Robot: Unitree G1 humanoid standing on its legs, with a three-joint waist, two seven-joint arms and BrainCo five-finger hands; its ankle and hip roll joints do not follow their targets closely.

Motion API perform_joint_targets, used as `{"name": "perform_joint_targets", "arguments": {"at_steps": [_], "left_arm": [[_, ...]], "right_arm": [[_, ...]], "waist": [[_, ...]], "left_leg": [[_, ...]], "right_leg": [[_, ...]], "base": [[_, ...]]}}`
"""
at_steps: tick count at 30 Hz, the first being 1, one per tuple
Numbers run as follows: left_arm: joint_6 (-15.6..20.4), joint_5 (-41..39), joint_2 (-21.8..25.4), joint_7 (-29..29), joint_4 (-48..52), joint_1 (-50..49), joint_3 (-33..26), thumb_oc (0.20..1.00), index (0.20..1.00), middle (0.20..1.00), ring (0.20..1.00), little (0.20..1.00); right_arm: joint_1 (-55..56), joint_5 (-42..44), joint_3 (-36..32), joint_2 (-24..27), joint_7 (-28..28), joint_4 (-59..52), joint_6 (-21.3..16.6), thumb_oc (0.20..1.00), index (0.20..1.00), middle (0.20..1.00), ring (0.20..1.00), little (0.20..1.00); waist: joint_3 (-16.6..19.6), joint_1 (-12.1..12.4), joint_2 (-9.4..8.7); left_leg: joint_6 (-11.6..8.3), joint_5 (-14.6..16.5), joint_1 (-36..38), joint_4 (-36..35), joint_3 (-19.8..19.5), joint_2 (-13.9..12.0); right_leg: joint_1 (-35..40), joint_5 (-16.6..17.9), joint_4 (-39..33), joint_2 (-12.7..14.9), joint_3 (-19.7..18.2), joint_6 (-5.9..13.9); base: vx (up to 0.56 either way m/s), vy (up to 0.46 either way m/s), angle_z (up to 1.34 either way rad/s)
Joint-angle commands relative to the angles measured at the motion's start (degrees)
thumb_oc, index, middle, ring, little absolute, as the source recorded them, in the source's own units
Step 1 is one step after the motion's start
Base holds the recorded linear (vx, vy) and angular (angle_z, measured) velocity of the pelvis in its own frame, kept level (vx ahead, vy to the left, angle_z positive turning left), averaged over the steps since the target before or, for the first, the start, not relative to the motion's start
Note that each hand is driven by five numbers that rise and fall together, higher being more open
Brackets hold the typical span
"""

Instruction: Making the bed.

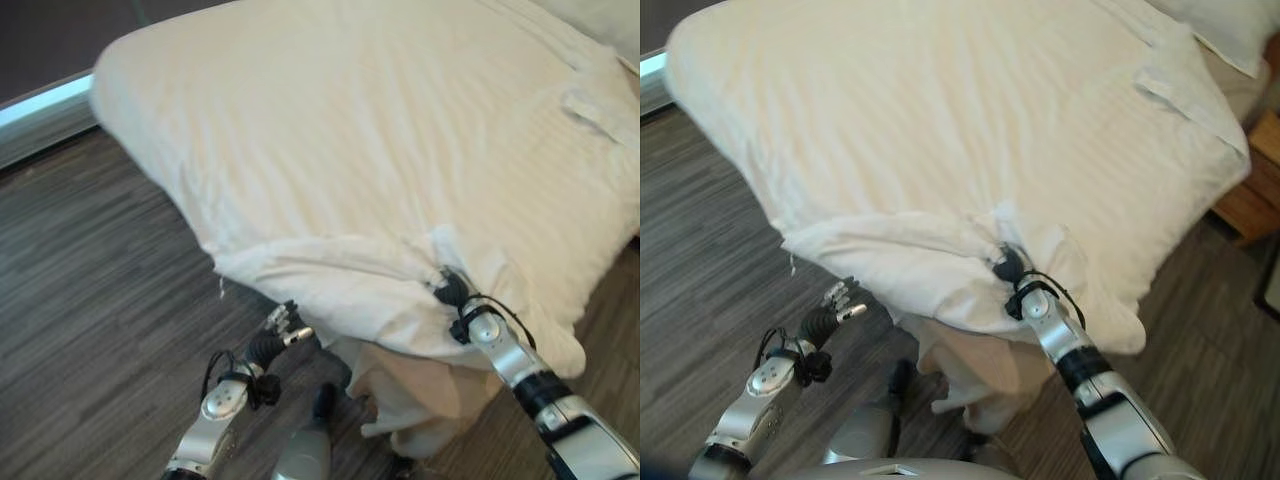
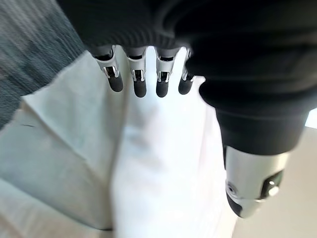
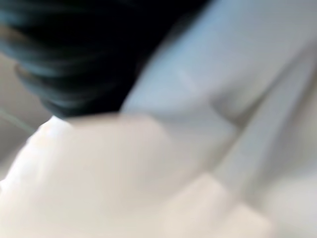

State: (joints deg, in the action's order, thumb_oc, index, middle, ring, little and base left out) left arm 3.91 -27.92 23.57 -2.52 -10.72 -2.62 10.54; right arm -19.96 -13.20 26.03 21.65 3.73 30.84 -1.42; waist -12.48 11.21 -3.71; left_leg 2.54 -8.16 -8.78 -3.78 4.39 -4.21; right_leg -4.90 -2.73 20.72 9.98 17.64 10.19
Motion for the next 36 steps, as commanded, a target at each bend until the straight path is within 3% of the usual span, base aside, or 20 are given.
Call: {"name": "perform_joint_targets", "arguments": {"at_steps": [1, 3, 4, 5, 7, 10, 11, 12, 13, 16, 18, 19, 21, 25, 27, 32, 33, 36], "left_arm": [[2.49, 1.59, 0.45, 1.45, 0.14, -1.95, -1.46, 1.0, 1.0, 1.0, 1.0, 1.0], [2.77, 0.89, -1.4, 2.22, -0.61, -2.07, -1.67, 1.0, 1.0, 1.0, 1.0, 1.0], [2.62, -0.46, -3.15, 3.2, -2.08, -1.67, -1.43, 1.0, 1.0, 1.0, 1.0, 1.0], [2.61, -0.47, -3.18, 3.2, -2.06, -1.7, -1.45, 1.0, 1.0, 1.0, 1.0, 1.0], [2.07, -0.98, -4.23, 3.08, -2.32, -1.6, -0.22, 1.0, 1.0, 1.0, 1.0, 1.0], [1.98, -0.48, -4.58, 2.93, -2.94, -1.48, 0.77, 1.0, 1.0, 1.0, 1.0, 1.0], [2.03, -0.8, -4.73, 2.91, -2.59, -2.18, 0.48, 1.0, 1.0, 1.0, 1.0, 1.0], [1.96, -0.66, -4.69, 2.78, -2.76, -2.57, 0.33, 1.0, 1.0, 1.0, 1.0, 1.0], [1.08, -1.43, -4.57, 2.02, -2.02, -3.8, 0.24, 1.0, 1.0, 1.0, 1.0, 1.0], [0.46, -1.28, -4.03, 1.32, -1.5, -3.67, 1.45, 1.0, 1.0, 1.0, 1.0, 1.0], [0.02, -0.89, -3.81, 0.42, -1.46, -3.44, 2.69, 1.0, 1.0, 1.0, 1.0, 1.0], [0.13, -0.8, -3.66, -0.23, -1.55, -3.27, 2.99, 1.0, 1.0, 1.0, 1.0, 1.0], [-0.26, -0.59, -3.48, -1.94, -0.83, -3.79, 3.8, 1.0, 1.0, 1.0, 1.0, 1.0], [-1.27, 0.04, -2.57, -6.01, 0.48, -5.16, 4.86, 1.0, 1.0, 1.0, 1.0, 1.0], [-2.35, 0.14, -2.16, -7.96, 1.02, -6.77, 3.88, 1.0, 1.0, 1.0, 1.0, 1.0], [-3.05, 0.71, -0.32, -9.9, 2.51, -7.78, 2.76, 1.0, 1.0, 1.0, 1.0, 1.0], [-2.62, 0.37, 0.26, -9.5, 2.85, -7.83, 2.4, 1.0, 1.0, 1.0, 1.0, 1.0], [-2.05, -0.08, 0.22, -7.98, 2.57, -7.51, 1.94, 1.0, 1.0, 1.0, 1.0, 1.0]], "right_arm": [[4.12, -2.65, 4.43, -2.13, -8.61, 5.01, 0.74, 0.2, 0.2, 0.2, 0.2, 0.2], [3.26, -4.93, 8.62, -4.84, -9.88, 5.61, 0.51, 0.2, 0.2, 0.2, 0.2, 0.2], [2.54, -8.05, 12.86, -6.96, -10.75, 6.65, 0.43, 0.2, 0.2, 0.2, 0.2, 0.2], [2.53, -8.06, 12.9, -6.97, -10.72, 6.71, 0.4, 0.2, 0.2, 0.2, 0.2, 0.2], [3.13, -9.63, 15.34, -7.8, -11.47, 9.48, 0.8, 0.2, 0.2, 0.2, 0.2, 0.2], [3.22, -10.5, 16.11, -8.14, -11.42, 13.03, 1.21, 0.2, 0.2, 0.2, 0.2, 0.2], [3.26, -10.78, 16.1, -7.83, -11.31, 14.73, 1.52, 0.2, 0.2, 0.2, 0.2, 0.2], [3.22, -11.66, 16.09, -7.5, -11.33, 15.19, 1.62, 0.2, 0.2, 0.2, 0.2, 0.2], [4.57, -12.62, 15.84, -8.24, -11.17, 18.93, 2.39, 0.2, 0.2, 0.2, 0.2, 0.2], [5.9, -13.52, 16.15, -9.91, -11.12, 25.5, 3.35, 0.2, 0.2, 0.2, 0.2, 0.2], [7.71, -12.58, 14.99, -11.82, -10.81, 33.58, 4.14, 0.2, 0.2, 0.2, 0.2, 0.2], [8.55, -12.06, 13.88, -12.58, -10.77, 37.06, 4.18, 1.0, 1.0, 1.0, 1.0, 1.0], [11.31, -10.47, 9.59, -12.93, -10.91, 44.19, 5.2, 1.0, 1.0, 1.0, 1.0, 1.0], [14.39, -8.28, 2.71, -9.95, -11.68, 49.37, 5.77, 1.0, 1.0, 1.0, 1.0, 1.0], [18.02, -2.78, -4.19, -6.51, -13.23, 51.29, 6.2, 1.0, 1.0, 1.0, 1.0, 1.0], [19.34, -2.22, -8.38, -1.11, -14.05, 51.77, 6.43, 1.0, 1.0, 1.0, 1.0, 1.0], [16.74, 1.6, -11.68, 3.55, -11.67, 49.55, 5.47, 1.0, 1.0, 1.0, 1.0, 1.0], [13.81, 9.18, -16.56, 7.91, -7.23, 42.53, 4.16, 1.0, 1.0, 1.0, 1.0, 1.0]], "waist": [[1.85, 4.45, -4.63], [2.69, 6.44, -4.21], [2.46, 6.91, -2.26], [2.47, 6.76, -2.16], [1.45, 6.31, 0.55], [-0.09, 6.26, 2.72], [-0.6, 6.02, 2.54], [-0.68, 5.55, 2.04], [0.56, 3.78, 0.49], [1.3, 2.9, 0.54], [2.55, 1.78, 1.37], [3.18, 1.69, 1.63], [4.37, 1.16, 2.3], [6.43, 0.25, 3.11], [6.98, -0.44, 2.34], [7.91, -1.33, 0.91], [7.97, -1.59, 0.13], [7.87, -2.38, -0.42]], "left_leg": [[-2.46, 0.17, -0.28, -1.22, 3.49, 3.57], [-4.13, -2.64, -2.07, -1.22, 3.34, 2.94], [-6.83, -6.13, -4.17, -1.18, 2.09, 1.71], [-6.89, -6.2, -4.19, -1.2, 1.93, 1.65], [-9.29, -9.35, -5.89, -0.51, 0.28, 0.3], [-11.29, -11.86, -6.72, 1.96, -2.33, 0.45], [-10.89, -9.76, -6.18, 6.65, -4.63, 1.29], [-10.12, -8.02, -5.6, 10.32, -4.41, 0.92], [-7.83, -2.32, -2.69, 16.84, -3.41, -0.74], [-8.02, -0.72, 0.3, 15.56, -4.06, -1.03], [-7.61, 0.94, 3.13, 9.26, -3.76, -0.4], [-7.6, 1.14, 3.99, 5.14, -3.91, 0.27], [-7.48, 1.38, 6.12, 0.35, -5.03, 1.44], [-6.96, 2.14, 7.15, -1.22, -5.21, 2.46], [-6.41, 3.43, 8.2, -1.22, -5.01, 2.67], [-5.9, 4.24, 8.33, -1.22, -4.28, 2.97], [-5.76, 4.76, 8.68, -1.22, -3.77, 2.98], [-5.5, 4.73, 8.4, -1.22, -2.79, 3.09]], "right_leg": [[8.56, 4.92, -5.25, -1.5, -1.94, 1.62], [13.7, -1.82, -16.38, -5.69, -2.56, -1.85], [15.17, -3.04, -21.5, -8.45, -2.39, -3.69], [15.26, -2.95, -21.64, -8.57, -2.27, -3.75], [16.72, -2.91, -24.52, -10.62, -1.67, -5.36], [16.89, -1.87, -24.25, -10.23, -0.03, -6.02], [16.16, -0.81, -23.9, -8.74, 0.45, -6.24], [15.34, 0.12, -23.79, -7.77, 1.1, -6.23], [13.69, 2.01, -24.3, -5.38, 2.31, -6.26], [13.69, 2.23, -25.22, -5.09, 3.15, -6.05], [13.31, 2.42, -25.6, -5.35, 3.5, -5.33], [12.82, 2.64, -25.72, -5.22, 3.88, -4.83], [12.33, 2.76, -25.72, -5.09, 4.2, -4.29], [11.42, 3.29, -25.72, -4.33, 4.36, -3.45], [11.96, 3.39, -25.72, -3.9, 3.98, -3.07], [11.42, 4.12, -25.72, -3.62, 3.05, -2.56], [11.35, 4.27, -25.72, -3.63, 2.22, -2.35], [10.57, 4.96, -25.72, -3.59, 1.04, -2.12]], "base": [[-0.26, -0.036, -0.66], [-0.42, -0.194, -0.94], [-0.43, -0.206, -0.6], [-0.44, -0.21, 0.13], [-0.38, -0.164, 0.67], [-0.34, -0.074, 0.89], [-0.4, -0.044, 0.42], [-0.49, -0.005, 0.29], [-0.3, 0.013, 0.3], [-0.07, 0.027, 0.6], [0.04, 0.075, 0.57], [0.05, 0.104, 0.53], [0.04, 0.127, 0.38], [0.05, 0.135, 0.11], [0.05, 0.072, -0.06], [0.03, 0.044, -0.09], [0.02, 0.021, -0.15], [-0.01, 0.03, -0.26]]}}
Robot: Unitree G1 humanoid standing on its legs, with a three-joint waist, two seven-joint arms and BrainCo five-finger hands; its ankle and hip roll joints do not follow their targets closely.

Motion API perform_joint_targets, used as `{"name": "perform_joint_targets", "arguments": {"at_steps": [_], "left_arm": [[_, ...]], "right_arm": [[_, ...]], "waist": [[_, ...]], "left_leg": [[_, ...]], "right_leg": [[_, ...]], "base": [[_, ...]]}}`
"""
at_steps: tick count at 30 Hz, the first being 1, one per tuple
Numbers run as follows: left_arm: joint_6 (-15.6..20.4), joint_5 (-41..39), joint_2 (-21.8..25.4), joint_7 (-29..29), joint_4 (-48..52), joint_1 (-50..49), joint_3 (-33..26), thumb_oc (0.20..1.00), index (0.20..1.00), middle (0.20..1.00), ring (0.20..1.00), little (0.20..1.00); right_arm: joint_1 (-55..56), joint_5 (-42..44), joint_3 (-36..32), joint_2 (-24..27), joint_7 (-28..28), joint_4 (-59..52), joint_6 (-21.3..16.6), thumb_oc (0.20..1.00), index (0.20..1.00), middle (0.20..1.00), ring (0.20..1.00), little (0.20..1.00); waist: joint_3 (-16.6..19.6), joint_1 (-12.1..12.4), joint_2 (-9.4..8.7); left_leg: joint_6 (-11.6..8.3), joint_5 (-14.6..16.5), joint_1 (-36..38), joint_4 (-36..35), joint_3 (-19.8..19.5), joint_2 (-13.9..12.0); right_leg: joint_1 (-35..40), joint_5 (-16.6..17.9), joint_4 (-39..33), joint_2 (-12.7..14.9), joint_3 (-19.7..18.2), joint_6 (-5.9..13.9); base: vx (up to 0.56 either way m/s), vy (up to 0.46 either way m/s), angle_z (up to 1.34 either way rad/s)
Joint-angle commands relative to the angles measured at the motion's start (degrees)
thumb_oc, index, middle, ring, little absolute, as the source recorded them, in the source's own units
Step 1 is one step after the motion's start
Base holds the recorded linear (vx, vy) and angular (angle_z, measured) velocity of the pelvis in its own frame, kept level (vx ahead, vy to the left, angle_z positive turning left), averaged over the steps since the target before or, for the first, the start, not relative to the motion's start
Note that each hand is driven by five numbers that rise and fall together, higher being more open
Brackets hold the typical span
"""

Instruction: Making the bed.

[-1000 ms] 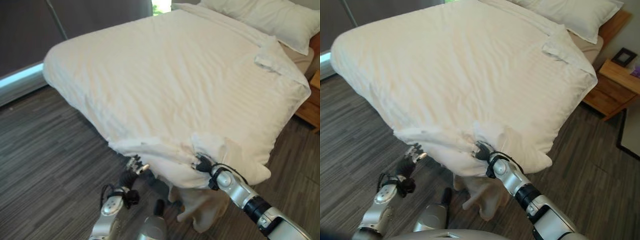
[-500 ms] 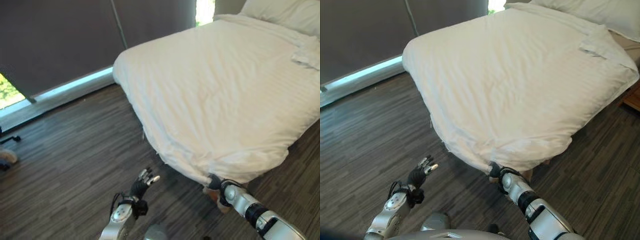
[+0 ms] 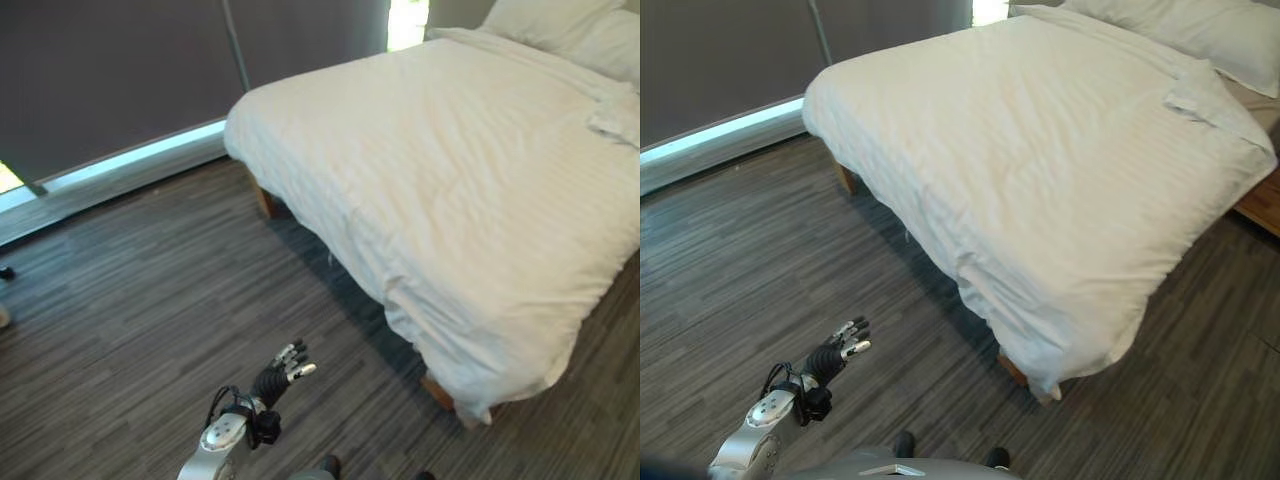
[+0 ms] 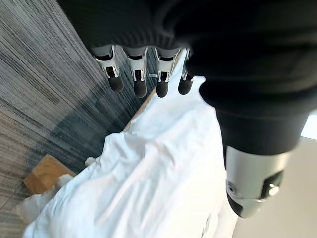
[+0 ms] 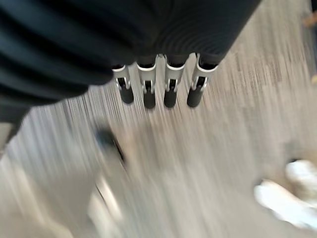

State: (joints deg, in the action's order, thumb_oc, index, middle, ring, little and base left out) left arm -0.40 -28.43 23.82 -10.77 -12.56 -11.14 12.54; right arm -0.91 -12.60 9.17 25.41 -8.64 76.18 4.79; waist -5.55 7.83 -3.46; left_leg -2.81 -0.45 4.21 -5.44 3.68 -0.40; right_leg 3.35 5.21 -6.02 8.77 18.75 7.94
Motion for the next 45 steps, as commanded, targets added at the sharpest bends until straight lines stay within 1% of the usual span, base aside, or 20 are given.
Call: {"name": "perform_joint_targets", "arguments": {"at_steps": [1, 2, 3, 4, 5, 6, 7, 8, 10, 11, 13, 19, 20, 28, 32, 34, 40, 41, 42, 45], "left_arm": [[2.7, 0.22, -0.48, 1.17, 4.36, 0.7, -0.81, 1.0, 1.0, 1.0, 1.0, 1.0], [3.48, 0.25, -1.13, 2.01, 3.92, -0.28, -1.99, 1.0, 1.0, 1.0, 1.0, 1.0], [3.51, 0.27, -1.15, 2.0, 3.89, -0.32, -1.9, 1.0, 1.0, 1.0, 1.0, 1.0], [3.63, 0.12, -1.2, 2.21, 3.82, -0.94, -1.95, 1.0, 1.0, 1.0, 1.0, 1.0], [4.07, 0.07, -1.57, 2.32, 3.7, -1.37, -1.44, 1.0, 1.0, 1.0, 1.0, 1.0], [4.3, -0.03, -1.36, 2.29, 4.37, -1.86, -1.17, 1.0, 1.0, 1.0, 1.0, 1.0], [4.51, -0.15, -0.98, 2.4, 4.95, -2.57, -0.19, 1.0, 1.0, 1.0, 1.0, 1.0], [4.51, -0.16, -0.94, 2.4, 4.96, -2.54, -0.17, 1.0, 1.0, 1.0, 1.0, 1.0], [4.65, -0.82, -0.77, 2.5, 5.03, -2.72, 0.71, 1.0, 1.0, 1.0, 1.0, 1.0], [4.69, -0.95, -0.71, 2.61, 5.08, -2.92, 0.76, 1.0, 1.0, 1.0, 1.0, 1.0], [4.82, -1.58, -0.51, 2.36, 4.88, -3.31, 1.49, 1.0, 1.0, 1.0, 1.0, 1.0], [5.21, -1.65, 0.48, 1.71, 4.53, -2.35, 2.77, 1.0, 1.0, 1.0, 1.0, 1.0], [5.65, -1.68, 1.04, 1.83, 4.33, -1.42, 3.65, 1.0, 1.0, 1.0, 1.0, 1.0], [6.78, -2.72, 1.68, 3.22, 3.03, 1.49, 5.97, 1.0, 1.0, 1.0, 1.0, 1.0], [7.53, -4.05, 1.28, 4.58, 2.07, 4.72, 8.63, 1.0, 1.0, 1.0, 1.0, 1.0], [7.61, -3.98, 1.07, 5.04, 1.89, 5.37, 9.03, 1.0, 1.0, 1.0, 1.0, 1.0], [7.76, -3.61, 0.05, 5.8, 1.21, 7.03, 10.16, 1.0, 1.0, 1.0, 1.0, 1.0], [7.91, -3.37, -0.43, 6.69, 0.32, 8.18, 10.54, 1.0, 1.0, 1.0, 1.0, 1.0], [7.93, -3.37, -0.45, 6.7, 0.29, 8.28, 10.57, 1.0, 1.0, 1.0, 1.0, 1.0], [7.77, -2.6, -1.74, 7.49, -1.33, 9.43, 10.64, 1.0, 1.0, 1.0, 1.0, 1.0]], "right_arm": [[-4.12, 10.54, -1.68, 6.04, 6.3, -11.89, -2.84, 1.0, 1.0, 1.0, 1.0, 1.0], [-0.81, 12.59, -4.5, 8.9, 7.13, -29.72, -4.58, 1.0, 1.0, 1.0, 1.0, 1.0], [-0.49, 12.58, -4.64, 8.95, 7.1, -30.07, -4.42, 1.0, 1.0, 1.0, 1.0, 1.0], [0.44, 16.78, -7.87, 9.75, 6.65, -38.22, -4.99, 1.0, 1.0, 1.0, 1.0, 1.0], [1.86, 22.38, -10.91, 9.1, 6.81, -43.66, -6.85, 0.354, 0.354, 0.354, 0.354, 0.354], [2.0, 23.83, -11.17, 8.26, 7.97, -46.24, -8.84, 0.2, 0.2, 0.2, 0.2, 0.2], [1.1, 28.86, -11.82, 5.95, 7.94, -50.46, -10.6, 0.2, 0.2, 0.2, 0.2, 0.2], [1.15, 28.87, -11.88, 5.92, 7.94, -50.54, -10.56, 0.2, 0.2, 0.2, 0.2, 0.2], [-0.15, 35.3, -10.77, 3.49, 5.94, -55.62, -12.17, 0.2, 0.2, 0.2, 0.2, 0.2], [-0.31, 35.99, -10.26, 2.74, 6.33, -58.23, -12.93, 0.2, 0.2, 0.2, 0.2, 0.2], [-2.66, 40.2, -6.75, 0.32, 4.43, -59.16, -13.62, 0.2, 0.2, 0.2, 0.2, 0.2], [-8.81, 37.34, 1.1, 1.1, 2.67, -57.05, -12.17, 0.2, 0.2, 0.2, 0.2, 0.2], [-13.07, 37.51, 3.93, 1.36, 2.64, -54.64, -11.88, 0.2, 0.2, 0.2, 0.2, 0.2], [-27.29, 40.43, 6.48, 1.43, 6.16, -46.81, -12.67, 0.2, 0.2, 0.2, 0.2, 0.2], [-37.83, 44.39, 3.26, 3.77, 10.29, -36.33, -13.35, 0.2, 0.2, 0.2, 0.2, 0.2], [-39.68, 46.15, 1.91, 4.35, 11.11, -33.39, -13.71, 0.2, 0.2, 0.2, 0.2, 0.2], [-40.3, 49.84, -2.85, 5.44, 13.3, -26.9, -14.93, 0.2, 0.2, 0.2, 0.2, 0.2], [-38.96, 51.99, -5.75, 6.13, 15.05, -18.79, -15.55, 0.2, 0.2, 0.2, 0.2, 0.2], [-39.06, 52.04, -5.77, 6.2, 14.97, -18.68, -15.6, 0.2, 0.2, 0.2, 0.2, 0.2], [-33.87, 54.75, -10.26, 3.98, 16.17, -9.12, -15.31, 0.2, 0.2, 0.2, 0.2, 0.2]], "waist": [[0.78, 0.26, -0.8], [0.67, -1.16, -1.06], [0.73, -1.07, -1.03], [0.55, -1.73, -1.01], [0.67, -2.12, -0.97], [0.61, -2.12, -0.95], [0.3, -1.98, -0.9], [0.38, -1.96, -0.96], [-0.03, -1.59, -0.86], [-0.14, -1.37, -0.81], [-0.94, -0.36, -0.44], [-2.66, 1.19, -0.13], [-3.89, 2.25, 0.35], [-7.13, 4.27, 2.21], [-10.04, 5.08, 3.95], [-10.63, 5.25, 4.33], [-12.34, 4.92, 5.62], [-13.51, 4.59, 6.44], [-13.47, 4.61, 6.43], [-14.46, 4.22, 7.31]], "left_leg": [[-0.07, -2.83, -4.61, 0.44, -1.47, -0.77], [0.07, -2.49, -4.39, 0.44, -0.56, -0.75], [0.08, -2.47, -4.36, 0.44, -0.53, -0.75], [0.15, -2.1, -3.98, 0.44, -0.18, -0.78], [0.32, -2.1, -4.23, 0.44, -0.01, -0.7], [0.41, -2.08, -4.26, 0.44, 0.04, -0.67], [0.44, -1.72, -4.07, 0.44, 0.29, -0.69], [0.48, -1.93, -4.29, 0.44, 0.28, -0.64], [0.54, -2.06, -4.8, 0.44, 0.45, -0.58], [0.54, -2.11, -4.98, 0.44, 0.51, -0.57], [0.47, -2.48, -5.88, 0.44, 0.43, -0.58], [0.3, -3.33, -8.11, 0.44, -0.08, -0.5], [0.19, -3.91, -9.71, 0.44, -0.49, -0.37], [-0.22, -5.94, -15.33, 0.44, -1.63, -0.07], [-0.33, -7.03, -20.05, 0.44, -2.11, 0.3], [-0.35, -7.27, -21.16, 0.44, -2.01, 0.35], [-0.43, -7.68, -23.35, 0.44, -1.57, 0.31], [-0.48, -7.6, -24.39, 0.44, -1.52, 0.49], [-0.43, -7.91, -24.67, 0.44, -1.51, 0.53], [-0.46, -7.58, -25.09, 0.44, -1.31, 0.5]], "right_leg": [[2.0, -2.78, 1.02, -2.37, -0.76, 0.2], [1.59, -2.51, 1.02, -2.41, -1.79, 0.35], [1.6, -2.51, 1.02, -2.41, -1.82, 0.36], [1.77, -2.59, 1.02, -2.41, -2.07, 0.44], [1.39, -2.42, 1.02, -2.3, -2.2, 0.5], [1.26, -2.38, 1.02, -2.3, -2.21, 0.56], [1.21, -2.43, 1.02, -2.16, -2.23, 0.73], [1.0, -2.27, 1.02, -2.11, -2.22, 0.72], [0.36, -2.1, 1.02, -1.97, -2.2, 0.82], [0.12, -2.06, 1.02, -1.95, -2.19, 0.84], [-0.79, -1.81, 1.02, -1.81, -1.86, 0.94], [-2.67, -1.26, 1.02, -1.71, -1.3, 0.93], [-4.02, -0.77, 1.02, -1.65, -0.99, 0.93], [-9.58, 0.89, 1.02, -1.67, -0.7, 0.71], [-14.55, 2.24, 1.02, -1.54, -1.3, 0.72], [-15.94, 2.62, 1.02, -1.65, -1.83, 0.73], [-18.42, 3.21, 1.02, -1.39, -2.5, 0.9], [-19.66, 3.37, 1.02, -1.32, -3.05, 1.03], [-19.92, 3.61, 1.02, -1.27, -3.05, 1.0], [-20.38, 3.43, 1.02, -1.28, -2.96, 1.21]], "base": [[0.0, 0.049, -0.31], [0.01, 0.047, -0.3], [0.03, 0.045, -0.27], [0.01, 0.04, -0.34], [0.02, 0.04, -0.29], [0.02, 0.028, -0.25], [0.01, 0.008, -0.09], [-0.01, 0.01, -0.08], [-0.03, 0.01, -0.04], [0.0, 0.0, 0.0], [-0.04, 0.011, -0.03], [-0.08, -0.003, 0.02], [-0.14, -0.011, 0.07], [-0.11, 0.002, 0.11], [-0.11, 0.02, -0.01], [-0.04, 0.012, -0.01], [-0.02, 0.03, -0.06], [-0.04, 0.033, -0.01], [0.0, 0.0, 0.0], [0.01, 0.003, 0.01]]}}
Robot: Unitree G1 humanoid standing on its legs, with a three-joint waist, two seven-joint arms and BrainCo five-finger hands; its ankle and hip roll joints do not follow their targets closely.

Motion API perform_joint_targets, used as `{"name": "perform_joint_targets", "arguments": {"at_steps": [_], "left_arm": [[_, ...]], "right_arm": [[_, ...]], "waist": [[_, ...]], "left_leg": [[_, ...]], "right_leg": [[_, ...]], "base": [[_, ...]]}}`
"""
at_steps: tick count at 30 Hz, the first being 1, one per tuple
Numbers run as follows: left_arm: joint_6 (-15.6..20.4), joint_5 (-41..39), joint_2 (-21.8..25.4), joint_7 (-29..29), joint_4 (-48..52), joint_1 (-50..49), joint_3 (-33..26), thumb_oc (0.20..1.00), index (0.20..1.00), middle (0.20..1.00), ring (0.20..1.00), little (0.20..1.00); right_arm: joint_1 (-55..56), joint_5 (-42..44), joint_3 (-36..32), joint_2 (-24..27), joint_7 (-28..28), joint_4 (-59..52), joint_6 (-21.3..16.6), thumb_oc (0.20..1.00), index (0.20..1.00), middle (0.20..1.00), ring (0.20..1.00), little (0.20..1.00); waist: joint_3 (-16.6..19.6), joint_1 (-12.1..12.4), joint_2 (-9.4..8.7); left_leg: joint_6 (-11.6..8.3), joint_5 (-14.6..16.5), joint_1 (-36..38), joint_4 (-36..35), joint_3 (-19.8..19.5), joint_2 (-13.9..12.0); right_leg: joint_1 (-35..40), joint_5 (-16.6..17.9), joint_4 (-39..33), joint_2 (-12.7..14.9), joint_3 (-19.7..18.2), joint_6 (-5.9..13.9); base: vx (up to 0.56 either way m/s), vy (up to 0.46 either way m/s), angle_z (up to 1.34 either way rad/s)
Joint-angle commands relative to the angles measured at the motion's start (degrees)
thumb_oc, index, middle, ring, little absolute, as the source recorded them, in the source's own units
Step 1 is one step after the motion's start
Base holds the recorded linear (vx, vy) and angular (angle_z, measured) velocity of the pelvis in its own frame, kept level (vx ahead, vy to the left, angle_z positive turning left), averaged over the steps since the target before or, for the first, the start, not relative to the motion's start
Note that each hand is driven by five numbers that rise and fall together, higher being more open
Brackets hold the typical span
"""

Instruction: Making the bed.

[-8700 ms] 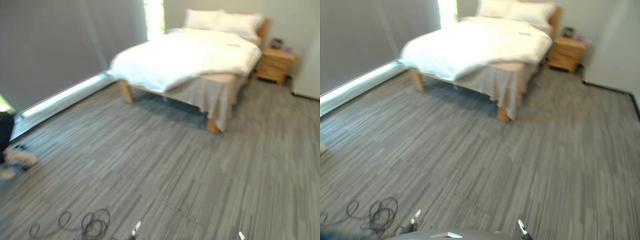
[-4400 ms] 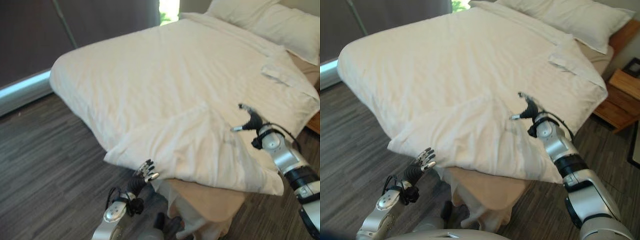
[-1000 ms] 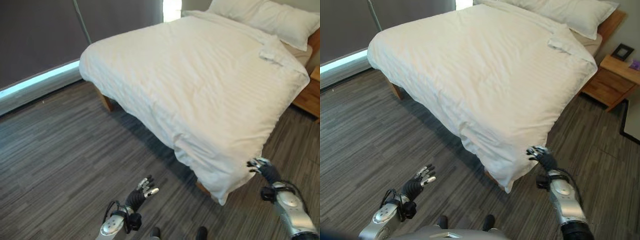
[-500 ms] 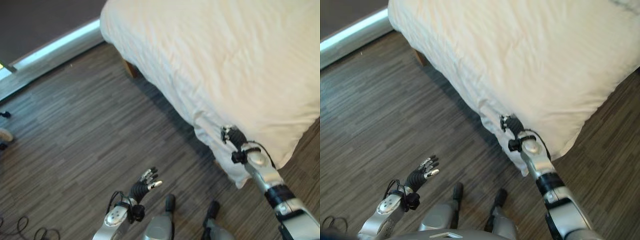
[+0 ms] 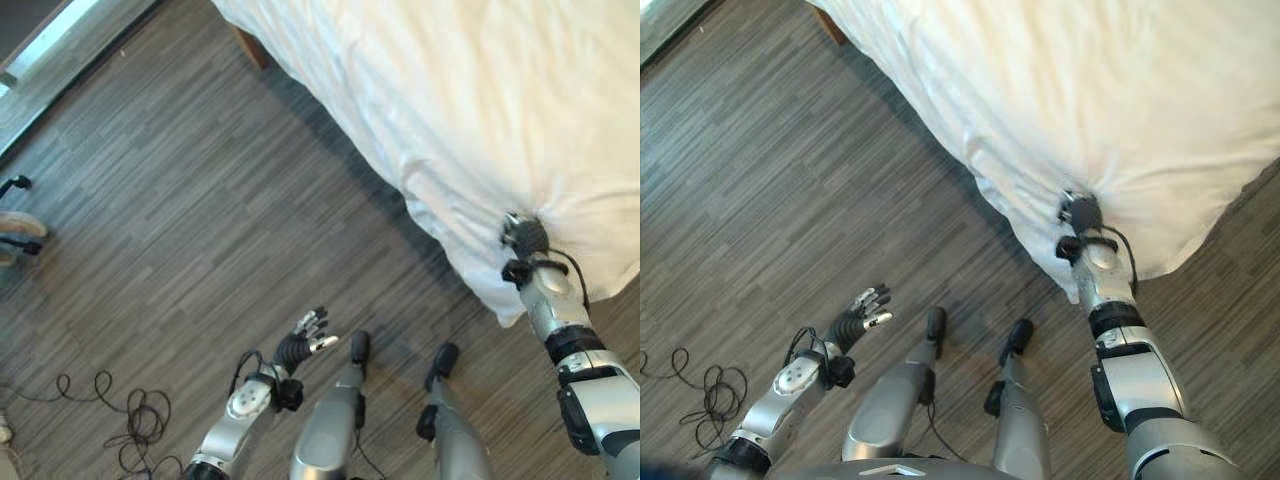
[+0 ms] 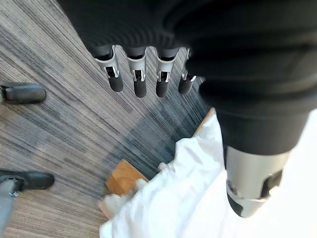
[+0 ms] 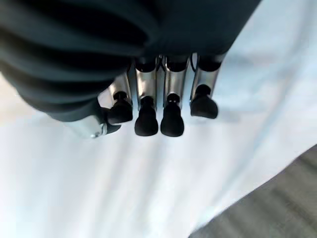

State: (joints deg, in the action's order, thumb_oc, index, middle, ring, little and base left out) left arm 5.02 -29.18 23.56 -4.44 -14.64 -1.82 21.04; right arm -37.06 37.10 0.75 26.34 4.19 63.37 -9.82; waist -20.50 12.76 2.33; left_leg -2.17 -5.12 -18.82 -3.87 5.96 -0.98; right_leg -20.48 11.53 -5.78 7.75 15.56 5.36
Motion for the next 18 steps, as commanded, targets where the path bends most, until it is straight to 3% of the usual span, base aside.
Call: {"name": "perform_joint_targets", "arguments": {"at_steps": [1, 4, 6, 9, 10, 11, 12, 13, 14, 15, 16, 18], "left_arm": [[2.51, -1.45, -1.98, 1.22, 0.51, 0.28, 1.73, 1.0, 1.0, 1.0, 1.0, 1.0], [2.99, -0.85, -2.74, 0.96, 1.93, -0.94, -0.89, 1.0, 1.0, 1.0, 1.0, 1.0], [3.11, -0.84, -2.91, 0.99, 2.02, -1.27, -1.5, 1.0, 1.0, 1.0, 1.0, 1.0], [3.54, -1.23, -3.45, 2.3, 2.01, -1.29, -3.22, 1.0, 1.0, 1.0, 1.0, 1.0], [3.56, -0.59, -3.1, 3.04, 1.7, -0.69, -3.43, 1.0, 1.0, 1.0, 1.0, 1.0], [3.56, -0.58, -3.1, 3.06, 1.7, -0.73, -3.42, 1.0, 1.0, 1.0, 1.0, 1.0], [3.77, -0.64, -3.07, 4.06, 0.94, -0.19, -4.93, 1.0, 1.0, 1.0, 1.0, 1.0], [3.77, -0.64, -3.04, 4.07, 0.93, -0.17, -4.92, 1.0, 1.0, 1.0, 1.0, 1.0], [3.85, -0.83, -3.07, 4.51, 0.75, -0.19, -5.75, 1.0, 1.0, 1.0, 1.0, 1.0], [3.92, -1.11, -3.5, 5.01, 0.5, -0.48, -6.42, 1.0, 1.0, 1.0, 1.0, 1.0], [3.75, -1.13, -4.33, 5.94, -0.64, -1.35, -8.38, 1.0, 1.0, 1.0, 1.0, 1.0], [3.79, -1.16, -4.31, 5.88, -0.31, -2.84, -10.03, 1.0, 1.0, 1.0, 1.0, 1.0]], "right_arm": [[5.62, 5.35, -3.11, 1.33, 2.7, 6.17, 0.04, 0.2, 0.2, 0.2, 0.2, 0.2], [18.35, 2.2, -5.61, -3.39, 1.21, 10.91, 2.38, 0.2, 0.2, 0.2, 0.2, 0.2], [20.9, 1.73, -6.27, -3.94, 1.26, 11.34, 2.72, 0.2, 0.2, 0.2, 0.2, 0.2], [27.42, 3.57, -10.66, -4.35, 1.98, 12.32, 2.86, 0.2, 0.2, 0.2, 0.2, 0.2], [28.75, 4.59, -12.55, -3.32, 3.02, 10.54, 1.85, 0.2, 0.2, 0.2, 0.2, 0.2], [28.87, 4.56, -12.55, -3.4, 3.13, 10.37, 1.86, 0.2, 0.2, 0.2, 0.2, 0.2], [30.34, 5.61, -15.33, -2.28, 5.7, 2.37, -0.89, 0.2, 0.2, 0.2, 0.2, 0.2], [30.49, 5.51, -15.39, -2.43, 5.91, 2.03, -0.8, 0.2, 0.2, 0.2, 0.2, 0.2], [31.47, 4.77, -15.73, -2.58, 6.92, -3.5, -1.95, 0.448, 0.448, 0.448, 0.448, 0.448], [33.03, 4.69, -16.33, -3.78, 8.11, -10.32, -3.32, 1.0, 1.0, 1.0, 1.0, 1.0], [36.93, 2.24, -16.97, -5.75, 8.73, -24.85, -4.87, 1.0, 1.0, 1.0, 1.0, 1.0], [40.04, -1.83, -14.53, -6.03, 6.36, -36.36, -4.55, 1.0, 1.0, 1.0, 1.0, 1.0]], "waist": [[0.03, -1.05, 1.71], [-0.85, -3.12, 1.45], [-0.86, -3.72, 1.29], [-1.37, -6.47, 0.33], [-0.98, -8.11, -0.4], [-1.02, -8.05, -0.43], [0.25, -9.95, -1.55], [0.22, -9.94, -1.62], [0.88, -10.55, -1.99], [1.62, -11.2, -2.27], [3.88, -12.3, -3.01], [6.18, -12.81, -3.71]], "left_leg": [[-1.02, -2.86, -2.16, -1.13, -3.56, 1.12], [-0.83, -3.09, -2.64, -1.13, -3.11, 0.92], [-0.81, -3.08, -2.77, -1.13, -2.98, 0.91], [-0.76, -2.69, -2.67, -1.13, -1.81, 0.84], [-0.94, -2.48, -1.74, -1.13, -1.09, 0.62], [-0.94, -2.45, -1.63, -1.13, -1.03, 0.62], [-1.08, -1.43, 1.06, -1.13, -0.26, 0.44], [-1.05, -1.76, 0.91, -1.13, -0.24, 0.5], [-0.96, -1.46, 1.97, -1.13, 0.0, 0.52], [-0.87, -1.13, 3.01, -1.13, 0.27, 0.51], [-0.74, -0.4, 5.94, -1.13, 0.92, 0.27], [-0.77, 0.1, 8.89, -1.13, 1.59, 0.0]], "right_leg": [[3.31, -2.93, 0.78, -0.32, 0.23, 3.8], [2.46, -2.63, 0.78, -0.37, -0.21, 3.66], [2.25, -2.58, 0.78, -0.39, -0.42, 3.62], [1.58, -2.32, 0.78, -0.67, -1.88, 3.63], [1.86, -2.48, 0.78, -0.94, -2.64, 3.69], [1.95, -2.49, 0.78, -0.94, -2.7, 3.69], [3.98, -3.19, 0.78, -1.3, -3.35, 3.68], [3.84, -2.95, 0.78, -1.24, -3.36, 3.64], [4.73, -3.15, 0.78, -1.41, -3.56, 3.58], [5.64, -3.41, 0.78, -1.42, -3.8, 3.53], [8.57, -4.19, 0.78, -1.39, -4.0, 3.47], [11.29, -4.87, 0.78, -1.4, -4.22, 3.39]], "base": [[0.0, 0.0, 0.0], [0.01, 0.007, -0.05], [0.01, 0.022, -0.17], [0.01, 0.046, -0.36], [0.03, 0.033, -0.37], [0.09, 0.015, -0.39], [0.05, -0.006, -0.41], [0.08, -0.006, -0.26], [0.04, 0.006, -0.21], [0.15, 0.002, -0.06], [0.17, 0.009, 0.0], [0.17, -0.002, 0.0]]}}
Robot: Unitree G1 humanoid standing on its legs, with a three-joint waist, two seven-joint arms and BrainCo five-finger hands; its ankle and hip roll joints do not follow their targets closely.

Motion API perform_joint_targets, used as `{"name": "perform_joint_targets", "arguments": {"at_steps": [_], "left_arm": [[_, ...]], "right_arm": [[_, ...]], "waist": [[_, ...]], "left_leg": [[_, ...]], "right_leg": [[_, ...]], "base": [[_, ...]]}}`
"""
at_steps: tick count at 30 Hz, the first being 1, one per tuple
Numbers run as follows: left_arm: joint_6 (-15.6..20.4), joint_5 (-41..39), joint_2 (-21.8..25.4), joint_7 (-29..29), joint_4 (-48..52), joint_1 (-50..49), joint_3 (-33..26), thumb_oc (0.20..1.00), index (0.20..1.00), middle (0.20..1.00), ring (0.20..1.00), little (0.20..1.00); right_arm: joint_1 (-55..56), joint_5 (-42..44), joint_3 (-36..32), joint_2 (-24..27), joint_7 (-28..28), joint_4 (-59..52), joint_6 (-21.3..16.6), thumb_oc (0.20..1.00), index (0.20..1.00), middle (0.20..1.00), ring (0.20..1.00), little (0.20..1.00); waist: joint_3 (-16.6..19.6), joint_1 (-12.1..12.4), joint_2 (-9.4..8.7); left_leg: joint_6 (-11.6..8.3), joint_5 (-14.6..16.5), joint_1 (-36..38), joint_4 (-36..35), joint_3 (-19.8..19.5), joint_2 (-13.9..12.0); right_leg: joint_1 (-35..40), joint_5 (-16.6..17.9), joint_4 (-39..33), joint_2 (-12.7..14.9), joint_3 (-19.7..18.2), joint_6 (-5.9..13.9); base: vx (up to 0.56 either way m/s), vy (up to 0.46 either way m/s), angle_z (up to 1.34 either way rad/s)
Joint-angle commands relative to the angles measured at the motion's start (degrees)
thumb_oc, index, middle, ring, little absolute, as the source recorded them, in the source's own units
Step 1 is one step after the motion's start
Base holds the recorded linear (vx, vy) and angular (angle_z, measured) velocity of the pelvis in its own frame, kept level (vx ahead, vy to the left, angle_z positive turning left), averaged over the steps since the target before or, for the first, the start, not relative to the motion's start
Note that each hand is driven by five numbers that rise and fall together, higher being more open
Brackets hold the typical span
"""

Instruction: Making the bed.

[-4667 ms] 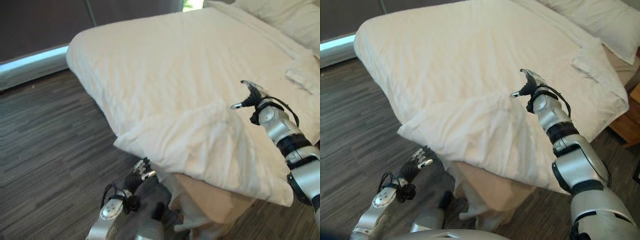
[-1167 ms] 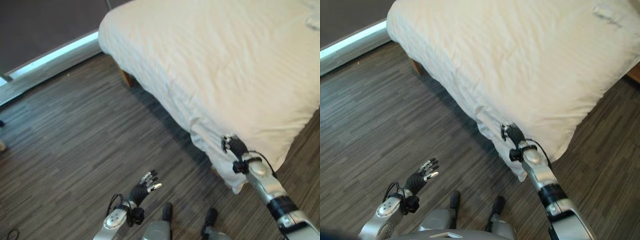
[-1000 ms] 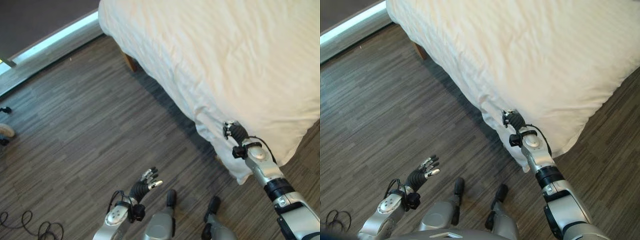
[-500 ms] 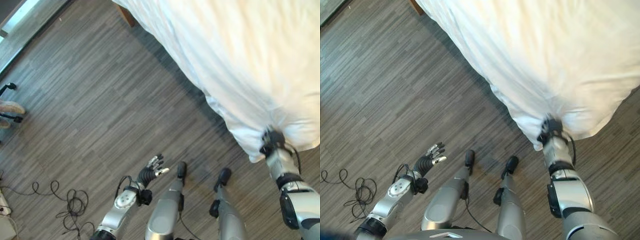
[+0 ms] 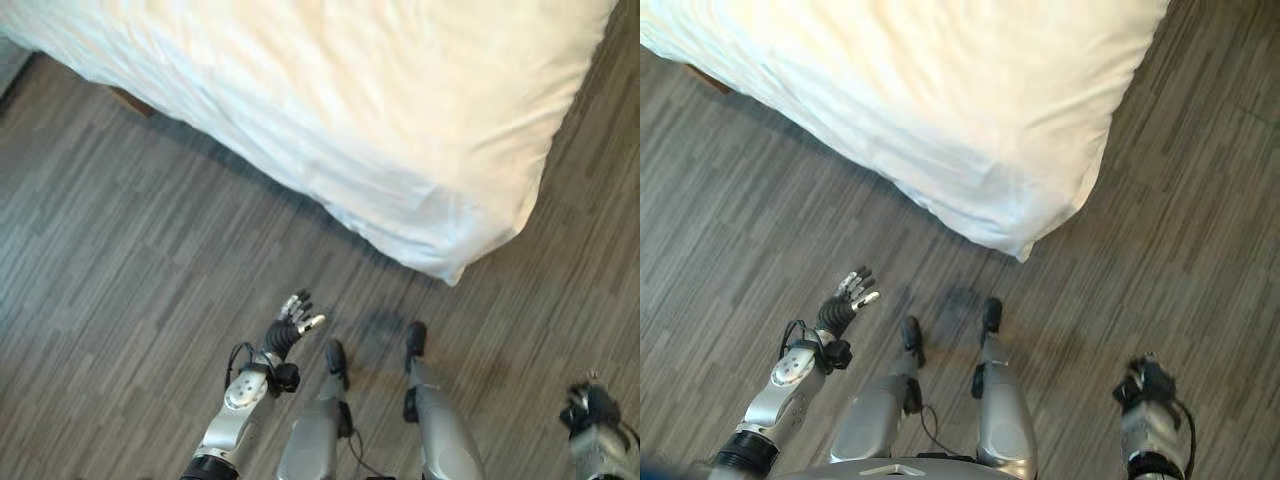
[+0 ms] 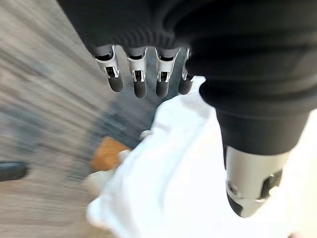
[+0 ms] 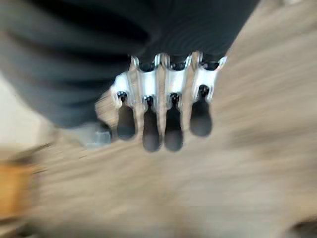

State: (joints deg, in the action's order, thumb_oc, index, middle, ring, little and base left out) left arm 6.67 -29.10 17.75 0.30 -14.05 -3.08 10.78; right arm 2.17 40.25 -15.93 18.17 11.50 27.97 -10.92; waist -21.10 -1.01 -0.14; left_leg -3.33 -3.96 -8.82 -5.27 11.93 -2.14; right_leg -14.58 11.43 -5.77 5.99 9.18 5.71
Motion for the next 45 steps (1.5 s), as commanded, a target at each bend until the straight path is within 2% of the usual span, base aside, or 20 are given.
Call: {"name": "perform_joint_targets", "arguments": {"at_steps": [1, 7, 11, 13, 14, 15, 16, 18, 19, 20, 22, 23, 25, 26, 29, 30, 33, 35, 40, 45], "left_arm": [[2.17, -1.09, 1.46, 0.96, -0.79, -2.03, -0.39, 1.0, 1.0, 1.0, 1.0, 1.0], [1.93, -2.71, -1.44, 0.7, -0.18, -5.01, -3.99, 1.0, 1.0, 1.0, 1.0, 1.0], [2.78, -0.61, -1.12, 2.45, 1.56, -4.51, -4.3, 1.0, 1.0, 1.0, 1.0, 1.0], [4.13, 0.31, -0.04, 4.71, 5.06, -2.57, -6.47, 1.0, 1.0, 1.0, 1.0, 1.0], [4.07, 0.33, -0.03, 4.75, 5.15, -2.61, -6.48, 1.0, 1.0, 1.0, 1.0, 1.0], [5.06, 0.21, 0.35, 5.41, 7.71, -1.99, -7.33, 1.0, 1.0, 1.0, 1.0, 1.0], [5.04, 0.21, 0.37, 5.42, 7.75, -2.0, -7.35, 1.0, 1.0, 1.0, 1.0, 1.0], [5.49, -0.85, 0.42, 5.44, 9.12, -1.81, -7.94, 1.0, 1.0, 1.0, 1.0, 1.0], [5.69, -0.46, 0.94, 5.6, 10.19, -1.87, -8.3, 1.0, 1.0, 1.0, 1.0, 1.0], [5.41, 0.33, 1.38, 4.97, 11.09, -3.66, -8.87, 1.0, 1.0, 1.0, 1.0, 1.0], [5.61, -1.07, 0.69, 5.07, 11.18, -3.94, -9.12, 1.0, 1.0, 1.0, 1.0, 1.0], [5.54, -1.57, 0.28, 5.39, 10.58, -3.95, -9.88, 1.0, 1.0, 1.0, 1.0, 1.0], [5.52, -2.36, -1.32, 6.01, 9.79, -3.41, -9.66, 1.0, 1.0, 1.0, 1.0, 1.0], [5.15, -3.85, -3.73, 5.29, 8.62, -2.87, -8.11, 1.0, 1.0, 1.0, 1.0, 1.0], [4.62, -3.68, -4.49, 3.49, 9.29, -4.13, -7.75, 1.0, 1.0, 1.0, 1.0, 1.0], [4.95, -4.34, -4.02, 1.65, 10.04, -5.72, -9.21, 1.0, 1.0, 1.0, 1.0, 1.0], [4.72, -5.22, -4.38, 1.2, 9.71, -5.91, -8.82, 1.0, 1.0, 1.0, 1.0, 1.0], [4.13, -5.32, -5.01, 1.33, 8.29, -4.78, -6.32, 1.0, 1.0, 1.0, 1.0, 1.0], [4.09, -4.33, -4.48, 1.35, 8.82, -4.48, -4.15, 1.0, 1.0, 1.0, 1.0, 1.0], [3.54, -3.12, -4.02, 1.34, 8.39, -1.75, -0.46, 1.0, 1.0, 1.0, 1.0, 1.0]], "right_arm": [[1.61, -6.38, 3.35, 1.99, -2.16, -5.45, -3.68, 1.0, 1.0, 1.0, 1.0, 1.0], [6.05, -15.34, 12.18, 0.33, -9.24, -27.18, -2.49, 1.0, 1.0, 1.0, 1.0, 1.0], [8.68, -15.98, 17.1, -0.9, -12.72, -32.68, -2.26, 1.0, 1.0, 1.0, 1.0, 1.0], [7.9, -19.65, 18.23, -2.12, -10.87, -32.27, -1.93, 1.0, 1.0, 1.0, 1.0, 1.0], [7.87, -19.7, 18.25, -2.15, -10.83, -32.24, -1.94, 1.0, 1.0, 1.0, 1.0, 1.0], [6.87, -20.78, 18.45, -3.05, -9.3, -30.68, -1.49, 1.0, 1.0, 1.0, 1.0, 1.0], [6.83, -20.81, 18.47, -3.07, -9.28, -30.66, -1.48, 1.0, 1.0, 1.0, 1.0, 1.0], [5.63, -22.55, 18.79, -3.0, -8.32, -31.25, -1.1, 1.0, 1.0, 1.0, 1.0, 1.0], [4.66, -23.14, 19.04, -2.88, -8.17, -31.68, -1.19, 1.0, 1.0, 1.0, 1.0, 1.0], [3.14, -21.56, 20.31, -3.16, -9.25, -32.73, -1.06, 1.0, 1.0, 1.0, 1.0, 1.0], [2.84, -20.76, 21.07, -3.23, -9.48, -33.88, -0.83, 1.0, 1.0, 1.0, 1.0, 1.0], [3.54, -19.71, 21.45, -3.1, -9.9, -34.27, -1.04, 1.0, 1.0, 1.0, 1.0, 1.0], [4.81, -19.72, 21.65, -2.44, -9.48, -33.29, -1.43, 1.0, 1.0, 1.0, 1.0, 1.0], [5.27, -19.65, 20.95, -1.04, -9.17, -31.98, -1.07, 1.0, 1.0, 1.0, 1.0, 1.0], [1.86, -18.07, 22.3, 0.53, -9.86, -28.14, -0.5, 1.0, 1.0, 1.0, 1.0, 1.0], [1.93, -18.06, 23.37, 0.78, -12.16, -27.76, 0.15, 1.0, 1.0, 1.0, 1.0, 1.0], [2.92, -19.73, 23.22, 0.73, -12.4, -27.26, 0.91, 1.0, 1.0, 1.0, 1.0, 1.0], [3.25, -20.36, 23.34, -1.03, -11.12, -27.33, 1.12, 1.0, 1.0, 1.0, 1.0, 1.0], [4.84, -18.7, 24.65, -2.81, -11.88, -27.45, 1.37, 1.0, 1.0, 1.0, 1.0, 1.0], [6.98, -17.35, 26.0, -2.77, -12.68, -28.26, 1.98, 1.0, 1.0, 1.0, 1.0, 1.0]], "waist": [[8.02, 0.82, -1.5], [14.13, 0.71, -2.29], [13.74, -0.65, -1.63], [13.31, -0.05, -0.22], [13.15, -0.05, -0.25], [13.42, 0.89, 0.07], [13.33, 0.87, 0.02], [14.25, 1.22, -0.37], [14.89, 1.86, -0.55], [15.76, 2.84, -1.74], [15.83, 3.08, -1.68], [15.74, 3.15, -1.36], [14.76, 2.7, -0.23], [13.32, 2.71, -0.08], [12.38, 5.48, -2.01], [12.81, 6.54, -3.75], [13.5, 6.53, -4.15], [14.59, 6.37, -3.37], [15.35, 5.5, -2.31], [15.91, 3.8, -0.43]], "left_leg": [[0.4, -0.59, 0.62, 0.27, -4.27, 1.06], [0.74, 0.74, 7.53, 0.27, -2.9, 0.79], [1.31, 0.81, 8.3, 0.27, -0.98, 0.24], [0.87, 0.5, 8.7, 0.27, 0.49, -2.15], [0.87, 0.6, 8.91, 0.27, 0.49, -2.12], [0.11, 0.23, 8.89, 0.27, 1.41, -3.98], [0.13, 0.26, 8.99, 0.27, 1.41, -3.91], [-0.7, -0.12, 8.98, 0.27, 2.66, -5.28], [-1.54, -0.8, 8.73, 0.27, 3.78, -6.72], [-3.92, -2.87, 8.78, 0.27, 5.81, -10.3], [-5.96, -5.21, 7.79, 0.27, 6.75, -14.29], [-7.58, -7.05, 7.37, 0.27, 6.5, -17.08], [-8.92, -12.2, 6.64, 0.27, 5.51, -21.09], [-7.43, -13.76, 6.87, 2.46, 1.76, -19.87], [-5.47, -8.27, 5.87, 11.21, -12.72, -10.91], [-2.99, -4.59, 5.84, 13.55, -9.44, -6.83], [-1.42, -2.28, 5.66, 13.82, -5.52, -5.05], [0.6, 0.1, 6.16, 9.26, -6.12, 0.32], [0.81, -1.6, 7.66, 3.78, -6.44, 2.89], [0.89, -2.52, 8.73, 0.66, -6.61, 2.87]], "right_leg": [[7.12, -5.32, 0.77, 0.28, 2.22, 3.05], [13.52, -6.38, 0.77, 0.28, 2.57, 3.06], [11.37, -7.13, 7.84, 0.49, 0.44, 3.8], [9.94, -6.88, 10.48, 4.79, 2.6, 4.37], [10.11, -7.02, 10.58, 4.83, 2.6, 4.42], [11.25, -4.38, 11.31, 10.32, 5.5, 4.82], [11.36, -4.37, 11.28, 10.38, 5.49, 4.88], [12.5, -1.31, 10.82, 14.16, 6.06, 6.09], [13.14, 0.65, 10.62, 17.16, 7.36, 6.9], [15.29, 2.04, 10.05, 19.61, 7.73, 8.36], [15.82, -0.67, 8.54, 17.13, 6.86, 9.04], [16.82, -5.7, 5.73, 14.09, 7.47, 8.73], [16.06, -9.55, 7.38, 10.17, 6.74, 6.59], [18.11, -10.34, 5.69, 7.69, 7.15, 5.01], [17.38, -8.38, 4.26, 5.73, 3.85, 4.08], [17.3, -7.53, 2.38, 3.3, 2.22, 2.8], [18.18, -7.95, 1.36, 1.78, 2.38, 2.06], [18.1, -8.22, 0.77, -0.07, 2.57, 2.03], [18.21, -8.09, 0.77, -1.48, 3.12, 1.93], [17.51, -8.78, 0.77, -2.63, 4.34, 1.27]], "base": [[0.13, -0.009, -0.04], [0.1, 0.014, 0.01], [-0.1, -0.002, -0.28], [-0.15, -0.163, -0.3], [-0.14, -0.268, -0.46], [-0.1, -0.19, -0.47], [-0.18, -0.348, -0.45], [-0.13, -0.288, -0.53], [-0.23, -0.662, -0.71], [-0.29, -0.775, -0.57], [-0.26, -0.698, -0.68], [-0.21, -0.696, -1.02], [-0.21, -0.688, -0.54], [-0.25, -0.619, -0.16], [-0.13, -0.518, -0.55], [-0.03, -0.472, -1.94], [-0.02, -0.271, -1.45], [0.02, -0.199, 0.25], [-0.01, -0.069, -0.03], [-0.05, 0.012, 0.25]]}}
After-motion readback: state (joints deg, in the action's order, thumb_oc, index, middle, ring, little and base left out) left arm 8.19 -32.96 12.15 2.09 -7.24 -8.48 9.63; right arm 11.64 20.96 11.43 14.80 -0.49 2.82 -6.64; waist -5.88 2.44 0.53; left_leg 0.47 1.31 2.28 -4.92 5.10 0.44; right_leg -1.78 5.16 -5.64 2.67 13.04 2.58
